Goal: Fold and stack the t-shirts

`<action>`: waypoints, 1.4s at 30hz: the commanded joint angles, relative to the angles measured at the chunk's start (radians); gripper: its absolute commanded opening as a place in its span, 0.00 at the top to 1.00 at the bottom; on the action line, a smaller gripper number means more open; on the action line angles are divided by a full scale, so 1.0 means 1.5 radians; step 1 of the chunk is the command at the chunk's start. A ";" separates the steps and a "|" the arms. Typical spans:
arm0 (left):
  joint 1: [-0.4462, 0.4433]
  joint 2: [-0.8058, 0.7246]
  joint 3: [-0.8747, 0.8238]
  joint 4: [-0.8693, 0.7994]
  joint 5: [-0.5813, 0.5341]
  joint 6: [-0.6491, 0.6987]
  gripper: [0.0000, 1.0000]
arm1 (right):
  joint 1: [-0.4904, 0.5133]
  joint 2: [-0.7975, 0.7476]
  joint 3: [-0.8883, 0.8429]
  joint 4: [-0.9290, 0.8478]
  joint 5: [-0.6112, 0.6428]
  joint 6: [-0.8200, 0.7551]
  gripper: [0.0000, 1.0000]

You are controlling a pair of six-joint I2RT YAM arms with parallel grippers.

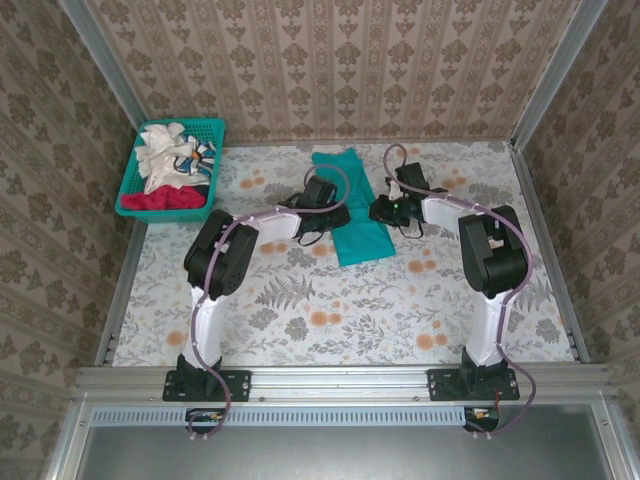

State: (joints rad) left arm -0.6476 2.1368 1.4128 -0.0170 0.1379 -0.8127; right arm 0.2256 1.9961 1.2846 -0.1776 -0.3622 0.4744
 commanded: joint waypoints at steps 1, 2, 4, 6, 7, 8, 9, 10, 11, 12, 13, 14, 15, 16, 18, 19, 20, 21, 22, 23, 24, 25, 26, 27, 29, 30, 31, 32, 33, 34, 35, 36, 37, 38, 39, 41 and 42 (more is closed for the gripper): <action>-0.001 0.001 -0.016 -0.031 0.015 -0.002 0.64 | 0.009 0.004 -0.035 0.018 -0.045 0.045 0.78; 0.000 -0.003 -0.028 -0.029 0.021 -0.002 0.64 | 0.013 -0.002 -0.048 0.020 -0.043 0.047 0.79; -0.002 -0.017 -0.058 -0.023 0.032 0.001 0.64 | 0.025 -0.021 -0.082 0.020 -0.029 0.050 0.79; -0.003 -0.038 -0.093 -0.020 0.042 0.004 0.63 | 0.039 -0.051 -0.133 0.030 -0.011 0.062 0.79; -0.004 -0.049 -0.110 -0.021 0.046 0.005 0.63 | 0.046 -0.068 -0.163 0.041 -0.005 0.073 0.79; -0.006 -0.064 -0.131 -0.020 0.047 0.006 0.63 | 0.056 -0.088 -0.195 0.051 0.003 0.084 0.79; -0.009 -0.080 -0.154 -0.020 0.048 0.006 0.62 | 0.066 -0.110 -0.225 0.056 0.015 0.094 0.79; -0.012 -0.092 -0.174 -0.020 0.048 0.006 0.62 | 0.075 -0.128 -0.249 0.058 0.026 0.104 0.79; -0.016 -0.107 -0.197 -0.021 0.048 0.006 0.62 | 0.084 -0.151 -0.279 0.061 0.042 0.119 0.79; -0.020 -0.122 -0.218 -0.020 0.050 0.002 0.61 | 0.095 -0.171 -0.307 0.070 0.052 0.135 0.79; -0.025 -0.132 -0.235 -0.022 0.053 0.001 0.61 | 0.104 -0.187 -0.328 0.075 0.055 0.149 0.79; -0.030 -0.144 -0.253 -0.024 0.056 -0.001 0.61 | 0.117 -0.201 -0.347 0.081 0.057 0.168 0.78; -0.036 -0.156 -0.270 -0.025 0.060 -0.001 0.60 | 0.130 -0.217 -0.366 0.088 0.059 0.185 0.78; -0.039 -0.165 -0.284 -0.028 0.064 -0.002 0.60 | 0.142 -0.230 -0.381 0.092 0.062 0.197 0.77; -0.045 -0.191 -0.313 -0.032 0.065 -0.012 0.60 | 0.162 -0.265 -0.402 0.074 0.092 0.206 0.76; -0.048 -0.205 -0.326 -0.032 0.063 -0.015 0.59 | 0.165 -0.286 -0.407 0.061 0.109 0.201 0.76; -0.051 -0.222 -0.340 -0.032 0.057 -0.017 0.59 | 0.164 -0.309 -0.411 0.044 0.127 0.188 0.75; -0.055 -0.241 -0.350 -0.032 0.048 -0.015 0.57 | 0.163 -0.331 -0.407 0.029 0.146 0.162 0.73; -0.056 -0.254 -0.354 -0.030 0.042 -0.009 0.55 | 0.164 -0.348 -0.399 0.010 0.158 0.135 0.70; -0.056 -0.270 -0.356 -0.027 0.036 0.003 0.50 | 0.164 -0.364 -0.388 -0.004 0.168 0.104 0.63; -0.054 -0.286 -0.354 -0.026 0.025 0.015 0.45 | 0.164 -0.384 -0.377 -0.016 0.177 0.066 0.57; -0.051 -0.298 -0.351 -0.027 0.018 0.032 0.41 | 0.166 -0.396 -0.368 -0.023 0.181 0.035 0.51; -0.046 -0.314 -0.346 -0.031 0.009 0.049 0.36 | 0.168 -0.408 -0.358 -0.031 0.187 -0.013 0.44; -0.037 -0.330 -0.342 -0.037 0.003 0.066 0.32 | 0.175 -0.428 -0.345 -0.041 0.193 -0.063 0.38; -0.020 -0.366 -0.343 -0.047 -0.005 0.090 0.23 | 0.199 -0.443 -0.320 -0.063 0.206 -0.156 0.30; -0.009 -0.388 -0.346 -0.052 -0.008 0.099 0.19 | 0.215 -0.451 -0.310 -0.068 0.217 -0.205 0.27; 0.001 -0.407 -0.352 -0.057 -0.009 0.108 0.16 | 0.233 -0.456 -0.303 -0.068 0.222 -0.247 0.25; 0.012 -0.430 -0.360 -0.065 -0.012 0.115 0.13 | 0.253 -0.460 -0.298 -0.064 0.226 -0.300 0.22; 0.025 -0.452 -0.370 -0.076 -0.015 0.117 0.11 | 0.275 -0.462 -0.297 -0.059 0.228 -0.351 0.19; 0.038 -0.472 -0.381 -0.084 -0.015 0.117 0.10 | 0.294 -0.463 -0.295 -0.057 0.232 -0.400 0.17; 0.055 -0.498 -0.396 -0.090 -0.015 0.116 0.09 | 0.317 -0.460 -0.295 -0.055 0.231 -0.458 0.15; 0.072 -0.522 -0.414 -0.097 -0.016 0.114 0.08 | 0.341 -0.457 -0.298 -0.053 0.230 -0.528 0.14; 0.086 -0.544 -0.429 -0.103 -0.016 0.113 0.08 | 0.361 -0.452 -0.306 -0.048 0.229 -0.588 0.13; 0.103 -0.567 -0.446 -0.111 -0.016 0.113 0.07 | 0.388 -0.445 -0.317 -0.044 0.226 -0.673 0.12; 0.117 -0.591 -0.461 -0.121 -0.017 0.110 0.07 | 0.413 -0.436 -0.328 -0.042 0.226 -0.742 0.12; 0.149 -0.629 -0.485 -0.138 -0.017 0.111 0.06 | 0.442 -0.410 -0.330 -0.049 0.238 -0.810 0.13; 0.158 -0.648 -0.494 -0.148 -0.020 0.112 0.06 | 0.451 -0.384 -0.320 -0.063 0.240 -0.823 0.15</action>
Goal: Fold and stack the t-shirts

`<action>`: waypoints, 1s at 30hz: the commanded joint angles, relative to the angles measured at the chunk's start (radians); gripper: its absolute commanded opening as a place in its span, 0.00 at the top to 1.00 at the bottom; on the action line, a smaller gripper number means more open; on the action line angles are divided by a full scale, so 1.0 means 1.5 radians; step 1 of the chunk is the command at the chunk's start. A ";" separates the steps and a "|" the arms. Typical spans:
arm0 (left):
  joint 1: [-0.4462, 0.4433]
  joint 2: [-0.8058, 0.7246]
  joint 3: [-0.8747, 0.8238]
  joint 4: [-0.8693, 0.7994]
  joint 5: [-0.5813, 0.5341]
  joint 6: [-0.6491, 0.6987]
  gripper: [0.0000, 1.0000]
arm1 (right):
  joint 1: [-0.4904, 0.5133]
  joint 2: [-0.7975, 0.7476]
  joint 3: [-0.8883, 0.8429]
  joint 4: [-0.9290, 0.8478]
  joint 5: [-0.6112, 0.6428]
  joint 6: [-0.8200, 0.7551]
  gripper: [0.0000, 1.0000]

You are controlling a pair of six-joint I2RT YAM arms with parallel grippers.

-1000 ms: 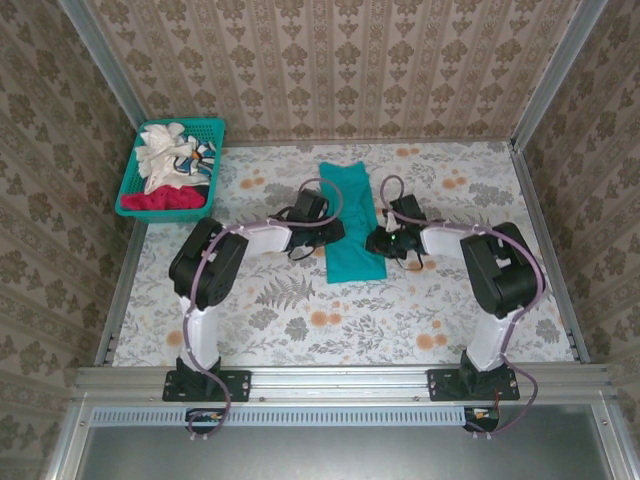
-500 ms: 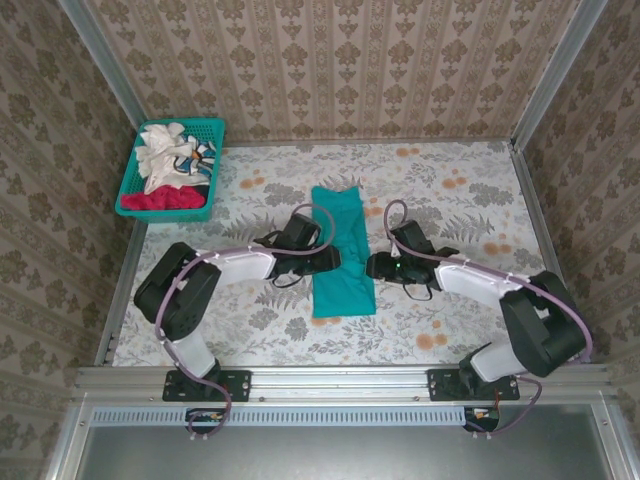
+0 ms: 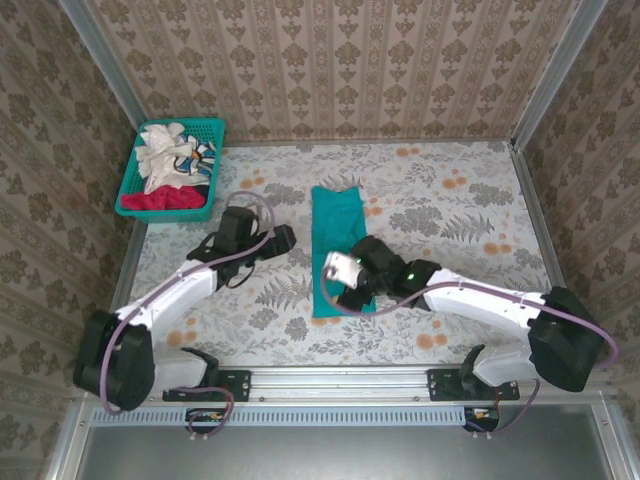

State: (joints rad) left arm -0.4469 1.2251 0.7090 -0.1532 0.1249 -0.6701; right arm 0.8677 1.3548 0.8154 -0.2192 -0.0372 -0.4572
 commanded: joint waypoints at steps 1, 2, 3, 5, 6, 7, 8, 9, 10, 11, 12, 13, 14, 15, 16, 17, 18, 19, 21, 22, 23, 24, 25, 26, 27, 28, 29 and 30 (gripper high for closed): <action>0.029 -0.053 -0.032 -0.063 -0.014 0.018 0.06 | 0.029 0.060 0.001 -0.044 0.025 -0.210 0.16; 0.033 -0.069 -0.039 -0.070 -0.018 0.019 0.06 | 0.033 0.077 0.008 -0.049 0.025 -0.216 0.19; 0.036 -0.079 -0.044 -0.076 -0.021 0.019 0.05 | 0.036 0.094 0.011 -0.052 0.026 -0.222 0.22; 0.039 -0.096 -0.052 -0.084 -0.026 0.013 0.05 | 0.038 0.125 0.022 -0.059 0.032 -0.230 0.25; 0.040 -0.101 -0.056 -0.086 -0.027 0.010 0.05 | 0.040 0.137 0.025 -0.064 0.033 -0.233 0.27; 0.040 -0.104 -0.059 -0.086 -0.026 0.007 0.05 | 0.040 0.144 0.026 -0.064 0.031 -0.234 0.27; 0.040 -0.105 -0.063 -0.083 -0.027 0.004 0.05 | 0.040 0.148 0.023 -0.058 0.026 -0.234 0.29; 0.040 -0.105 -0.066 -0.080 -0.026 0.003 0.05 | 0.041 0.152 0.021 -0.056 0.021 -0.234 0.29; 0.040 -0.104 -0.069 -0.078 -0.025 0.002 0.05 | 0.042 0.157 0.021 -0.053 0.021 -0.231 0.30; 0.040 -0.102 -0.071 -0.074 -0.024 0.001 0.05 | 0.041 0.163 0.020 -0.045 0.026 -0.229 0.33; 0.041 -0.098 -0.073 -0.071 -0.022 0.001 0.05 | 0.041 0.170 0.021 -0.045 0.030 -0.228 0.38; 0.041 -0.094 -0.074 -0.065 -0.020 0.002 0.05 | 0.040 0.176 0.024 -0.045 0.034 -0.226 0.45; 0.041 -0.088 -0.074 -0.060 -0.018 0.001 0.05 | 0.040 0.182 0.027 -0.042 0.038 -0.222 0.51; 0.042 -0.083 -0.073 -0.055 -0.014 0.001 0.05 | 0.041 0.188 0.028 -0.039 0.039 -0.220 0.57; 0.041 -0.078 -0.073 -0.051 -0.012 0.002 0.05 | 0.041 0.193 0.030 -0.037 0.041 -0.218 0.61; 0.042 -0.072 -0.072 -0.045 -0.007 0.003 0.05 | 0.040 0.200 0.033 -0.036 0.046 -0.215 0.67; 0.042 -0.066 -0.071 -0.041 -0.003 0.004 0.05 | 0.041 0.208 0.036 -0.035 0.052 -0.212 0.72; 0.042 -0.061 -0.069 -0.040 -0.001 0.006 0.04 | 0.041 0.215 0.037 -0.037 0.058 -0.212 0.77; 0.041 -0.053 -0.068 -0.035 0.002 0.006 0.04 | 0.042 0.221 0.041 -0.044 0.067 -0.212 0.81; 0.041 -0.050 -0.068 -0.031 0.003 0.005 0.04 | 0.042 0.219 0.039 -0.045 0.068 -0.212 0.83; 0.042 -0.046 -0.070 -0.024 0.004 0.002 0.04 | 0.041 0.212 0.037 -0.050 0.066 -0.212 0.86; 0.041 -0.040 -0.071 -0.014 0.006 -0.003 0.04 | 0.042 0.204 0.036 -0.056 0.061 -0.208 0.91; 0.041 -0.032 -0.072 -0.003 0.009 -0.010 0.04 | 0.042 0.196 0.036 -0.064 0.055 -0.205 0.96; 0.041 -0.019 -0.071 0.013 0.015 -0.020 0.03 | 0.043 0.183 0.036 -0.076 0.043 -0.199 1.00; 0.040 -0.003 -0.069 0.034 0.023 -0.028 0.03 | 0.042 0.170 0.034 -0.086 0.032 -0.192 1.00; 0.038 0.013 -0.065 0.051 0.030 -0.034 0.03 | 0.042 0.159 0.032 -0.094 0.022 -0.184 1.00; 0.033 0.034 -0.057 0.072 0.035 -0.040 0.03 | 0.042 0.145 0.028 -0.102 0.011 -0.176 1.00; 0.027 0.057 -0.047 0.091 0.038 -0.044 0.04 | 0.043 0.130 0.024 -0.109 0.001 -0.165 1.00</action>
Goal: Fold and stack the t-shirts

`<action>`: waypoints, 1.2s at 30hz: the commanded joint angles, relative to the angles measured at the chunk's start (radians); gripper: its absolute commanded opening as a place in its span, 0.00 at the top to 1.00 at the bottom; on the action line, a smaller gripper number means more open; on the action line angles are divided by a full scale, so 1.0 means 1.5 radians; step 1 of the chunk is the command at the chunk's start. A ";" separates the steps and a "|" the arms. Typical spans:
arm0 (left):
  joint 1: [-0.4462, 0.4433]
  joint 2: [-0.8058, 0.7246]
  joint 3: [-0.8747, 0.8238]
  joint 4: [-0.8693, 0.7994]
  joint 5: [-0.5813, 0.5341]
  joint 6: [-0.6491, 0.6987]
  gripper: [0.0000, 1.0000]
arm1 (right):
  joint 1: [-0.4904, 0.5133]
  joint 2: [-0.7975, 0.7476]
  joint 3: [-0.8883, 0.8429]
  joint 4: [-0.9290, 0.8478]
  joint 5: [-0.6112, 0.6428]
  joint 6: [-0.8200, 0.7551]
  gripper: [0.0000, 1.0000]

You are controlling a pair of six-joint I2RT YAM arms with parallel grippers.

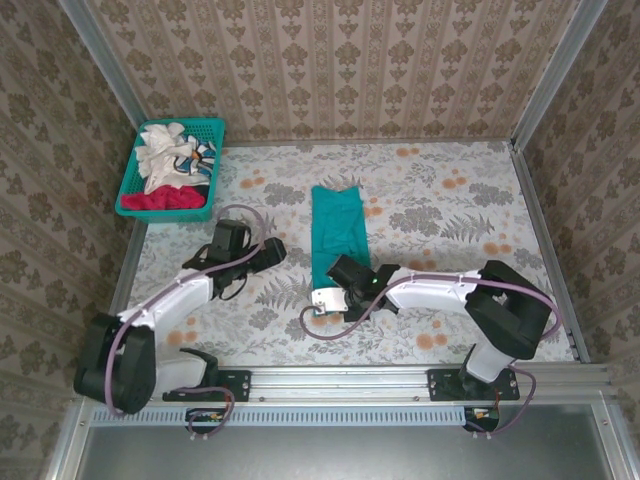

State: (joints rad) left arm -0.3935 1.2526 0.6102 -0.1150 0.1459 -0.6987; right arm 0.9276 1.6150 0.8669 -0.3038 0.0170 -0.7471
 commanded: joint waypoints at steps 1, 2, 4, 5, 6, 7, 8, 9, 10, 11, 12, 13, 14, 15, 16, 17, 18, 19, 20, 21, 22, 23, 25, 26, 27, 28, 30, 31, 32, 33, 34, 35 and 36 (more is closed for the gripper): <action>-0.014 0.066 0.034 0.076 0.025 -0.031 0.06 | 0.003 -0.059 -0.015 -0.059 -0.044 0.037 1.00; -0.020 0.090 0.048 0.086 0.026 -0.033 0.07 | 0.002 -0.073 -0.020 -0.062 -0.051 0.047 1.00; -0.034 0.147 0.077 0.115 0.037 -0.038 0.11 | 0.003 -0.104 -0.029 -0.071 -0.068 0.068 1.00; -0.037 0.171 0.092 0.129 0.045 -0.040 0.13 | 0.005 -0.117 -0.033 -0.075 -0.074 0.076 1.00; -0.037 0.201 0.109 0.147 0.056 -0.044 0.15 | 0.006 -0.130 -0.037 -0.079 -0.081 0.085 1.00; -0.058 0.229 0.129 0.156 0.065 -0.048 0.18 | 0.006 -0.143 -0.039 -0.085 -0.086 0.093 1.00; -0.064 0.251 0.143 0.161 0.073 -0.053 0.21 | 0.007 -0.144 -0.041 -0.091 -0.088 0.099 1.00; -0.070 0.275 0.165 0.166 0.077 -0.056 0.24 | 0.008 -0.168 -0.044 -0.096 -0.089 0.104 1.00; -0.076 0.296 0.183 0.168 0.079 -0.057 0.27 | 0.009 -0.178 -0.046 -0.098 -0.088 0.109 1.00; -0.080 0.314 0.200 0.168 0.081 -0.060 0.29 | 0.009 -0.184 -0.048 -0.101 -0.087 0.114 1.00; -0.085 0.334 0.216 0.168 0.086 -0.064 0.32 | 0.009 -0.193 -0.050 -0.105 -0.087 0.119 1.00; -0.088 0.352 0.229 0.171 0.094 -0.069 0.35 | 0.009 -0.200 -0.052 -0.105 -0.086 0.122 1.00; -0.092 0.366 0.238 0.177 0.099 -0.076 0.37 | 0.009 -0.206 -0.055 -0.105 -0.084 0.124 1.00; -0.096 0.381 0.246 0.185 0.105 -0.084 0.40 | 0.009 -0.211 -0.058 -0.105 -0.083 0.126 1.00; -0.099 0.394 0.251 0.191 0.109 -0.091 0.42 | 0.009 -0.214 -0.059 -0.104 -0.082 0.128 1.00; -0.103 0.404 0.255 0.194 0.111 -0.093 0.44 | 0.008 -0.216 -0.061 -0.102 -0.080 0.129 1.00; -0.106 0.413 0.258 0.195 0.112 -0.097 0.49 | 0.008 -0.216 -0.062 -0.102 -0.076 0.129 1.00; -0.109 0.421 0.259 0.196 0.114 -0.099 0.52 | 0.007 -0.216 -0.063 -0.100 -0.072 0.128 1.00; -0.110 0.427 0.259 0.200 0.116 -0.100 0.55 | 0.007 -0.213 -0.064 -0.097 -0.068 0.127 1.00; -0.111 0.434 0.259 0.202 0.119 -0.102 0.59 | 0.007 -0.208 -0.065 -0.093 -0.065 0.128 1.00; -0.111 0.440 0.257 0.206 0.122 -0.105 0.62 | 0.005 -0.204 -0.064 -0.092 -0.064 0.127 1.00; -0.112 0.445 0.255 0.208 0.124 -0.107 0.64 | 0.006 -0.200 -0.062 -0.090 -0.064 0.126 1.00; -0.112 0.450 0.248 0.209 0.123 -0.109 0.72 | 0.006 -0.196 -0.059 -0.091 -0.066 0.126 1.00; -0.112 0.451 0.245 0.209 0.122 -0.108 0.77 | 0.005 -0.198 -0.059 -0.091 -0.068 0.126 1.00; -0.112 0.451 0.242 0.209 0.119 -0.107 0.80 | 0.003 -0.200 -0.055 -0.093 -0.069 0.125 1.00; -0.112 0.452 0.240 0.207 0.117 -0.105 0.87 | 0.001 -0.204 -0.051 -0.099 -0.072 0.122 1.00; -0.112 0.452 0.239 0.198 0.114 -0.096 0.95 | -0.009 -0.212 -0.038 -0.112 -0.077 0.110 1.00; -0.112 0.454 0.241 0.192 0.112 -0.091 1.00 | -0.016 -0.214 -0.032 -0.116 -0.081 0.101 1.00; -0.111 0.456 0.243 0.182 0.111 -0.084 1.00 | -0.027 -0.215 -0.023 -0.119 -0.082 0.091 1.00; -0.110 0.459 0.245 0.177 0.110 -0.079 1.00 | -0.041 -0.213 -0.011 -0.122 -0.085 0.080 1.00; -0.109 0.461 0.245 0.174 0.111 -0.077 1.00 | -0.051 -0.208 0.002 -0.126 -0.088 0.070 1.00; -0.107 0.463 0.243 0.174 0.113 -0.075 1.00 | -0.065 -0.199 0.021 -0.135 -0.094 0.056 1.00; -0.104 0.465 0.242 0.175 0.114 -0.074 1.00 | -0.077 -0.186 0.041 -0.143 -0.100 0.040 1.00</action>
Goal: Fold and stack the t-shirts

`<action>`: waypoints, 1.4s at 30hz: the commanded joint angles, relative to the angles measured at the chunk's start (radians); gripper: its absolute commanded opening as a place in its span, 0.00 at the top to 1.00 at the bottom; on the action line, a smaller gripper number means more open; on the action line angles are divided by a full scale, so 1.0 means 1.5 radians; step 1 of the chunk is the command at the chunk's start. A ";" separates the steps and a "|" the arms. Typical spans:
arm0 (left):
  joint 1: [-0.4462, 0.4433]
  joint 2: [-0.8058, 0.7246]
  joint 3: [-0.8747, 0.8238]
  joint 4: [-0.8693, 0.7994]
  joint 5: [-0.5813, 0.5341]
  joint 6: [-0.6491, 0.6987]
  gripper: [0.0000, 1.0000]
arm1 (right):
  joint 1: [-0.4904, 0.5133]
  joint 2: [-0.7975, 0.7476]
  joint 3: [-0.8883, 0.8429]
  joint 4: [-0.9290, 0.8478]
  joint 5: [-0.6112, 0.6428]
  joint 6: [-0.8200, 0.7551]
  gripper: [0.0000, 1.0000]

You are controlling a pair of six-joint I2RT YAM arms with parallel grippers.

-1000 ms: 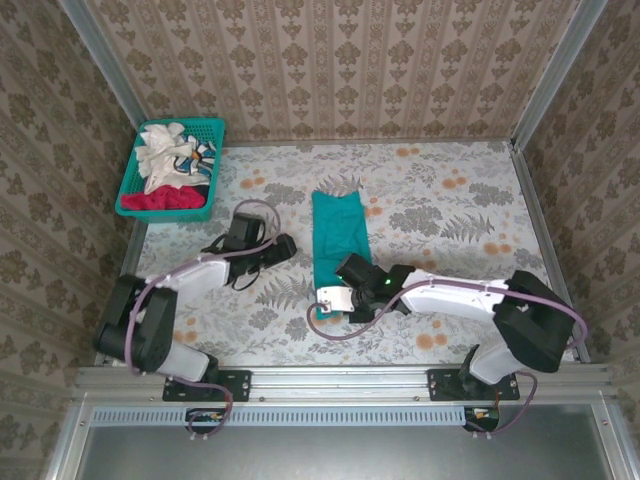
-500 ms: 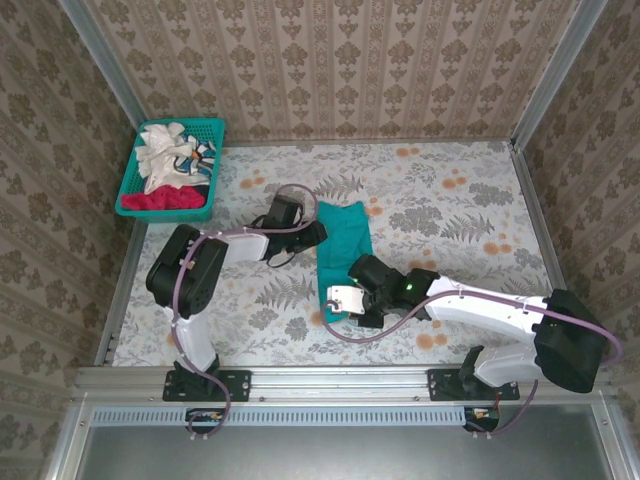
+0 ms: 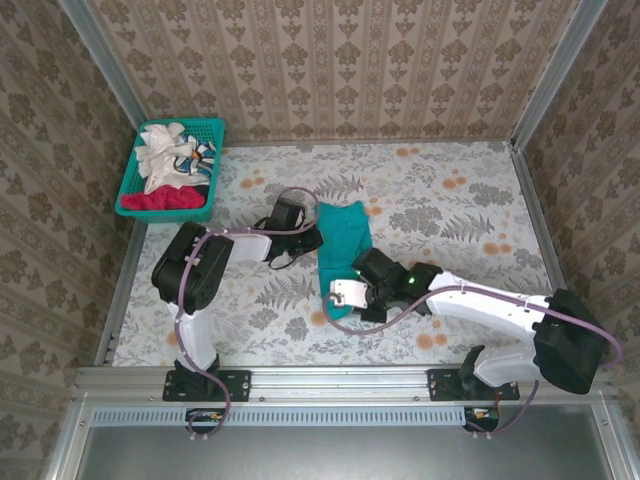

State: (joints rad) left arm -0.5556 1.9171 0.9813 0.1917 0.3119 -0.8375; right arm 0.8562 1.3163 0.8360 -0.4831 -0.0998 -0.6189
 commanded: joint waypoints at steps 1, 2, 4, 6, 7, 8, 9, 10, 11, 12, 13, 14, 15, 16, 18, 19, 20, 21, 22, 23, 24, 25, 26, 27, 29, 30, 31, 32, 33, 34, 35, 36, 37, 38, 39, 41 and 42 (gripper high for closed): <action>0.005 0.022 -0.008 -0.028 0.004 0.020 1.00 | -0.040 0.025 0.079 -0.029 -0.025 -0.058 1.00; 0.008 0.023 -0.010 -0.026 0.005 0.021 1.00 | -0.052 0.041 0.100 -0.032 -0.029 -0.073 1.00; 0.014 0.028 -0.015 -0.025 0.007 0.023 1.00 | -0.076 0.084 0.143 -0.052 -0.031 -0.101 1.00; 0.019 0.034 -0.018 -0.021 0.011 0.024 1.00 | -0.105 0.122 0.191 -0.060 -0.031 -0.132 1.00; 0.022 0.037 -0.020 -0.020 0.014 0.022 1.00 | -0.117 0.138 0.213 -0.064 -0.029 -0.144 1.00; 0.025 0.042 -0.021 -0.016 0.018 0.018 1.00 | -0.129 0.158 0.240 -0.071 -0.027 -0.158 1.00; 0.028 0.046 -0.024 -0.009 0.024 0.014 1.00 | -0.142 0.176 0.268 -0.078 -0.027 -0.173 1.00; 0.031 0.050 -0.027 -0.002 0.026 0.011 1.00 | -0.153 0.195 0.288 -0.082 -0.028 -0.182 1.00; 0.033 0.054 -0.029 0.004 0.027 0.006 1.00 | -0.165 0.215 0.314 -0.085 -0.034 -0.192 1.00; 0.036 0.059 -0.030 0.009 0.031 0.002 1.00 | -0.174 0.233 0.337 -0.089 -0.042 -0.203 1.00; 0.039 0.064 -0.029 0.012 0.035 0.000 1.00 | -0.183 0.249 0.358 -0.094 -0.046 -0.213 1.00; 0.042 0.071 -0.028 0.015 0.040 -0.002 1.00 | -0.193 0.267 0.383 -0.099 -0.052 -0.220 1.00; 0.045 0.076 -0.026 0.015 0.043 -0.002 1.00 | -0.203 0.285 0.406 -0.102 -0.058 -0.227 1.00; 0.047 0.080 -0.023 0.014 0.046 -0.002 1.00 | -0.209 0.301 0.427 -0.108 -0.061 -0.233 1.00; 0.051 0.088 -0.021 0.012 0.051 -0.002 1.00 | -0.222 0.333 0.471 -0.116 -0.064 -0.245 1.00; 0.052 0.091 -0.019 0.011 0.053 -0.002 1.00 | -0.226 0.348 0.491 -0.120 -0.064 -0.250 1.00; 0.052 0.095 -0.017 0.010 0.056 -0.003 1.00 | -0.230 0.363 0.509 -0.124 -0.062 -0.255 1.00; 0.054 0.098 -0.017 0.011 0.057 -0.005 1.00 | -0.236 0.377 0.526 -0.124 -0.065 -0.257 1.00; 0.053 0.100 -0.017 0.011 0.058 -0.005 1.00 | -0.239 0.390 0.539 -0.126 -0.067 -0.259 1.00; 0.055 0.102 -0.017 0.011 0.058 -0.005 1.00 | -0.243 0.402 0.554 -0.127 -0.070 -0.260 1.00; 0.054 0.104 -0.015 0.011 0.059 -0.005 1.00 | -0.246 0.414 0.566 -0.127 -0.071 -0.261 1.00; 0.054 0.107 -0.014 0.011 0.060 -0.004 1.00 | -0.248 0.424 0.575 -0.125 -0.072 -0.263 1.00; 0.055 0.110 -0.012 0.011 0.062 -0.002 1.00 | -0.250 0.437 0.587 -0.123 -0.072 -0.266 1.00; 0.055 0.113 -0.010 0.011 0.065 -0.001 1.00 | -0.251 0.446 0.597 -0.120 -0.073 -0.268 1.00; 0.056 0.121 -0.007 0.016 0.070 -0.002 1.00 | -0.251 0.463 0.610 -0.112 -0.076 -0.272 1.00; 0.055 0.123 -0.007 0.019 0.070 -0.004 1.00 | -0.253 0.472 0.614 -0.103 -0.083 -0.269 1.00; 0.056 0.125 -0.008 0.023 0.071 -0.005 1.00 | -0.255 0.479 0.618 -0.092 -0.088 -0.265 1.00; 0.057 0.128 -0.008 0.026 0.072 -0.007 1.00 | -0.256 0.488 0.621 -0.083 -0.096 -0.261 1.00; 0.057 0.130 -0.008 0.029 0.074 -0.009 1.00 | -0.257 0.496 0.624 -0.071 -0.105 -0.257 1.00; 0.058 0.132 -0.008 0.033 0.075 -0.012 1.00 | -0.258 0.501 0.625 -0.059 -0.112 -0.254 1.00; 0.058 0.134 -0.009 0.036 0.077 -0.014 1.00 | -0.258 0.508 0.625 -0.044 -0.118 -0.251 1.00; 0.059 0.135 -0.010 0.038 0.078 -0.015 1.00 | -0.259 0.517 0.624 -0.038 -0.128 -0.247 1.00; 0.059 0.136 -0.010 0.040 0.080 -0.016 1.00 | -0.259 0.525 0.625 -0.015 -0.132 -0.245 1.00; 0.060 0.138 -0.010 0.040 0.081 -0.016 1.00 | -0.258 0.532 0.629 -0.004 -0.136 -0.242 1.00; 0.060 0.138 -0.010 0.040 0.082 -0.017 1.00 | -0.259 0.542 0.632 0.008 -0.138 -0.236 1.00; 0.061 0.141 -0.011 0.042 0.083 -0.017 1.00 | -0.259 0.562 0.640 0.027 -0.128 -0.228 1.00; 0.062 0.142 -0.012 0.041 0.084 -0.017 1.00 | -0.259 0.573 0.644 0.039 -0.120 -0.223 1.00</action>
State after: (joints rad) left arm -0.4534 1.9991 0.9874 0.2867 0.5900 -0.8837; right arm 0.4736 2.1315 1.7603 -0.5125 -0.2485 -0.9833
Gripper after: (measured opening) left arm 0.046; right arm 0.056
